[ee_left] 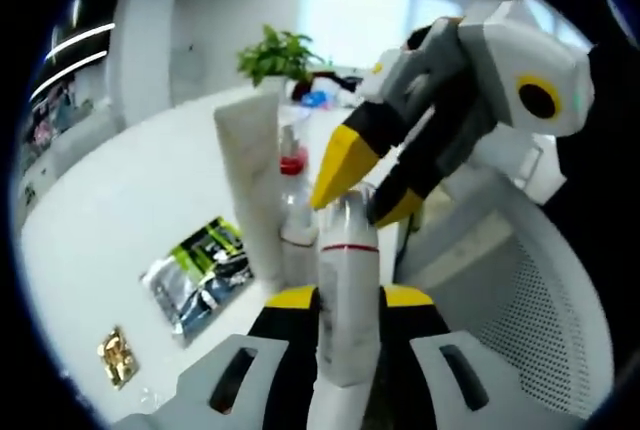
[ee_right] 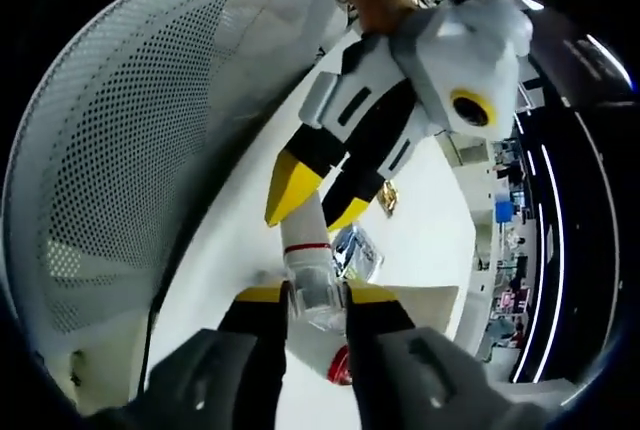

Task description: Arrange the skincare products in the storage area until every visible bottle or jar stands upright without overlapping.

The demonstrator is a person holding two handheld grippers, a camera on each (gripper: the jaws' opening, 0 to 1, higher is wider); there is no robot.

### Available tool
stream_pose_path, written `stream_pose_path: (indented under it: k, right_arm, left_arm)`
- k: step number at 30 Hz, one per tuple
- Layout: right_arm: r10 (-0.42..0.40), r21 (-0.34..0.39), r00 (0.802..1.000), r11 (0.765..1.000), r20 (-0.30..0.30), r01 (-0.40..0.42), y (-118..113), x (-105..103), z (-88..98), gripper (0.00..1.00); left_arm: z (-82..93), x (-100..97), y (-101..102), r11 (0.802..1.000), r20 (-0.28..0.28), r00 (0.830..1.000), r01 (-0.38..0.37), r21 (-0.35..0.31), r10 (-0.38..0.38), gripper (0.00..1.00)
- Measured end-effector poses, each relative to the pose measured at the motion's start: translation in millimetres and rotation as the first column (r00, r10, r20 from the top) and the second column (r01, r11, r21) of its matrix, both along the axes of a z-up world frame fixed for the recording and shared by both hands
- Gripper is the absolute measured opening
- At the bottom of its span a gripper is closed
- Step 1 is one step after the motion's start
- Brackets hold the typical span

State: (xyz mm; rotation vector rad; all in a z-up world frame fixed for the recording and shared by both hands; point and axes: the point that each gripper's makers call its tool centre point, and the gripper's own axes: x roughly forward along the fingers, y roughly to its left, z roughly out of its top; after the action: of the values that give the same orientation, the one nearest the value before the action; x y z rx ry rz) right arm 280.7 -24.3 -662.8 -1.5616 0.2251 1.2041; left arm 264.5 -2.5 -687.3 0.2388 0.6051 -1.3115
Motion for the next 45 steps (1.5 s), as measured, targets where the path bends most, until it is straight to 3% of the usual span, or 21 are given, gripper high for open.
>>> stream_pose_path:
  k: [5, 7, 11, 13, 15, 16, 17, 18, 19, 22, 23, 24, 26, 28, 30, 32, 34, 39, 41, 43, 45]
  right_arm:
    - [-0.101, 0.087, 0.994, 0.991, -0.051, 0.105, -9.8, 3.6, 5.7, 0.22]
    - [-0.15, 0.167, 0.984, 0.972, -0.093, 0.164, -11.8, 3.9, 11.4, 0.22]
    - [-0.234, 0.31, 0.947, 0.904, -0.221, 0.295, -18.8, 3.8, 22.0, 0.22]
    - [-0.284, 0.375, 0.903, 0.837, -0.322, 0.398, -24.8, 4.3, 25.6, 0.21]
    - [-0.299, 0.448, 0.841, 0.739, -0.451, 0.503, -29.2, 4.5, 29.8, 0.22]
    - [-0.294, 0.467, 0.823, 0.708, -0.487, 0.529, -30.7, 4.9, 30.6, 0.22]
    - [-0.282, 0.498, 0.785, 0.644, -0.551, 0.581, -33.2, 5.9, 33.9, 0.22]
    - [-0.267, 0.521, 0.765, 0.599, -0.586, 0.608, -33.6, 6.5, 37.8, 0.22]
    - [-0.217, 0.55, 0.726, 0.524, -0.652, 0.65, -32.3, 5.9, 45.4, 0.21]
    - [-0.088, 0.578, 0.649, 0.378, -0.756, 0.724, -28.6, 5.4, 61.7, 0.23]
    - [-0.046, 0.585, 0.635, 0.342, -0.771, 0.735, -25.9, 3.8, 67.2, 0.23]
    - [0.014, 0.582, 0.606, 0.296, -0.795, 0.757, -25.4, 3.5, 72.6, 0.24]
    - [0.11, 0.561, 0.552, 0.239, -0.826, 0.792, -23.9, 2.4, 78.4, 0.27]
    - [0.173, 0.541, 0.514, 0.19, -0.84, 0.82, -22.2, 3.4, 79.5, 0.29]
    - [0.254, 0.534, 0.489, 0.155, -0.835, 0.831, -18.2, 1.7, 84.0, 0.3]
    - [0.366, 0.509, 0.438, 0.125, -0.821, 0.851, -12.5, -3.6, 93.5, 0.3]
    - [0.435, 0.495, 0.409, 0.104, -0.802, 0.862, -10.3, -5.6, 100.5, 0.29]
    - [0.559, 0.49, 0.379, 0.057, -0.737, 0.87, -6.4, -7.1, 120.6, 0.28]
    - [0.583, 0.484, 0.365, 0.055, -0.726, 0.873, -3.9, -8.7, 124.4, 0.27]
    - [0.591, 0.487, 0.357, 0.07, -0.724, 0.871, 1.0, -10.9, 124.7, 0.28]
    - [0.622, 0.485, 0.33, 0.092, -0.71, 0.869, 5.0, -17.2, 128.0, 0.29]
  left_arm:
    - [6.2, -2.1, 0.2, 0.999, -0.007, 1.0, 0.001, -0.033, -0.001, 0.18]
    - [13.6, -2.8, -1.6, 0.997, -0.024, 1.0, -0.005, -0.078, 0.003, 0.18]
    - [31.8, -2.6, -4.7, 0.981, -0.076, 0.997, -0.026, -0.191, 0.012, 0.19]
    - [41.1, -3.8, -6.3, 0.968, -0.116, 0.993, -0.04, -0.247, 0.011, 0.19]
    - [48.6, -4.1, -7.6, 0.955, -0.142, 0.99, -0.049, -0.291, 0.007, 0.19]
    - [53.9, -4.5, -8.3, 0.945, -0.163, 0.987, -0.055, -0.322, 0.002, 0.19]
    - [57.6, -5.2, -8.4, 0.937, -0.183, 0.983, -0.06, -0.344, -0.004, 0.19]
    - [62.1, -6.4, -8.4, 0.927, -0.204, 0.979, -0.059, -0.37, -0.019, 0.19]
    - [65.4, -6.7, -8.6, 0.919, -0.218, 0.976, -0.062, -0.39, -0.026, 0.19]
    - [76.6, -10.3, -10.2, 0.888, -0.274, 0.96, -0.07, -0.454, -0.064, 0.19]
    - [79.0, -11.0, -10.5, 0.881, -0.278, 0.958, -0.068, -0.468, -0.074, 0.19]
    - [80.9, -9.1, -10.0, 0.874, -0.279, 0.957, -0.069, -0.481, -0.078, 0.19]
    - [84.4, -9.9, -10.4, 0.862, -0.309, 0.947, -0.081, -0.501, -0.09, 0.19]
    - [90.5, -14.1, -10.9, 0.84, -0.349, 0.928, -0.085, -0.536, -0.129, 0.19]
    - [99.1, -17.6, -11.6, 0.81, -0.381, 0.909, -0.091, -0.579, -0.17, 0.19]
    - [105.9, -20.2, -11.9, 0.784, -0.429, 0.879, -0.114, -0.61, -0.206, 0.19]
    - [109.4, -21.2, -12.6, 0.766, -0.474, 0.85, -0.14, -0.627, -0.232, 0.19]
    - [103.6, -25.1, -16.9, 0.779, -0.503, 0.829, -0.14, -0.611, -0.246, 0.19]
    - [107.0, -33.1, -18.6, 0.77, -0.525, 0.799, -0.128, -0.625, -0.293, 0.19]
    - [112.2, -41.7, -19.9, 0.756, -0.532, 0.774, -0.107, -0.646, -0.345, 0.19]
    - [114.7, -46.0, -20.7, 0.747, -0.537, 0.757, -0.099, -0.657, -0.372, 0.19]
